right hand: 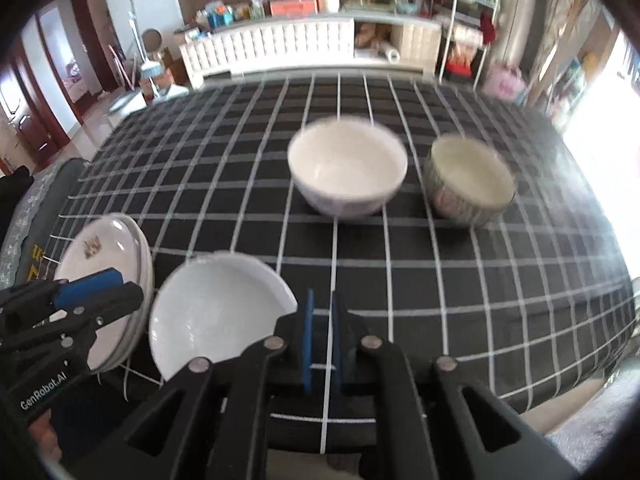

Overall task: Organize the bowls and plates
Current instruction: 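Set the white bowl down on the table and open the left tool, then move the left tool to the cream bowl and grip its rim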

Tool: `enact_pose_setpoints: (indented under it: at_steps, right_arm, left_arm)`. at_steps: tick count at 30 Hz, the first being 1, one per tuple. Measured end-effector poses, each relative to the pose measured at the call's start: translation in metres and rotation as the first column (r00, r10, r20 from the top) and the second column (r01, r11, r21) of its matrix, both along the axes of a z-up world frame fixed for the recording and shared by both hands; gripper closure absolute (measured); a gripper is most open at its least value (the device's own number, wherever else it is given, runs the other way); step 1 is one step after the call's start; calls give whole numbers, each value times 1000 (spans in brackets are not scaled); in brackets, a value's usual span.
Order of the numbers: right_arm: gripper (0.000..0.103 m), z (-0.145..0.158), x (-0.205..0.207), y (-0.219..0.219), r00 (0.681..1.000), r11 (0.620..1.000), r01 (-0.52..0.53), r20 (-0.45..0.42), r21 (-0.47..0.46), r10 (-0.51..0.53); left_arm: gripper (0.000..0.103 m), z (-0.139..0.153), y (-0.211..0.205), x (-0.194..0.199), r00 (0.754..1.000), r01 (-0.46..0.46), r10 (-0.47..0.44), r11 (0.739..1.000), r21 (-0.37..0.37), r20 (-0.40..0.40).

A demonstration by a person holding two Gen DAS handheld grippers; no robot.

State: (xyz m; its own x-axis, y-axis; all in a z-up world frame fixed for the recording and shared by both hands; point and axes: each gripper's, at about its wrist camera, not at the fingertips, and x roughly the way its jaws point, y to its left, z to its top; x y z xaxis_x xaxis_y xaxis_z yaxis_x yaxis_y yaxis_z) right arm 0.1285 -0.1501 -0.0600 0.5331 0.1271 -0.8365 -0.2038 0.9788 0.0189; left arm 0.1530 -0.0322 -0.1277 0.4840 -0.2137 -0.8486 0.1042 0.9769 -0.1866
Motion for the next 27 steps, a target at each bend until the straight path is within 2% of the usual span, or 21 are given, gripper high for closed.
enact_pose_setpoints:
  at_steps: [1,2,3,5,8,13,15,18,22,25,27]
  right_arm:
    - [70,6,-2,1,1000,1000,-10,18,7,10]
    - [56,12,-4,1,999,1000,-19,33,11,18]
    - [47,21,-8,0,998,1000,-27,61,11,27]
    - [43,35,-8,4,995,1000,-22,98,-2,22]
    - [38,54,-9,-3,991,1000,-18,129,21,15]
    - [34,83,-7,-14,984,998,-28,176,56,18]
    - [34,90,-4,-18,986,998,-13,169,56,3]
    - [34,99,2,-26,989,994,-11,148,112,-5]
    - [34,106,12,-35,992,990,-1,128,144,-17]
    - [34,108,23,-45,993,986,23,108,166,-41]
    - [34,107,34,-51,996,980,41,70,196,-55]
  left_arm:
    - [78,4,-1,-1,1000,4,-4,1000,5,8]
    - [73,9,-2,-2,1000,4,-4,1000,11,16]
    - [70,14,-2,-3,1000,3,-3,1000,14,26]
    - [70,28,-5,-5,998,5,-6,1000,13,55]
    - [61,47,-6,-5,995,5,-5,1000,8,99]
    - [61,75,-11,2,988,24,-26,1000,19,155]
    - [61,86,-15,5,984,46,-47,999,13,174]
    - [59,100,-23,11,980,63,-62,998,3,191]
    - [59,111,-32,25,981,67,-67,998,5,184]
    - [59,114,-35,43,988,33,-36,999,20,151]
    - [59,115,-37,54,990,29,-32,999,24,137]
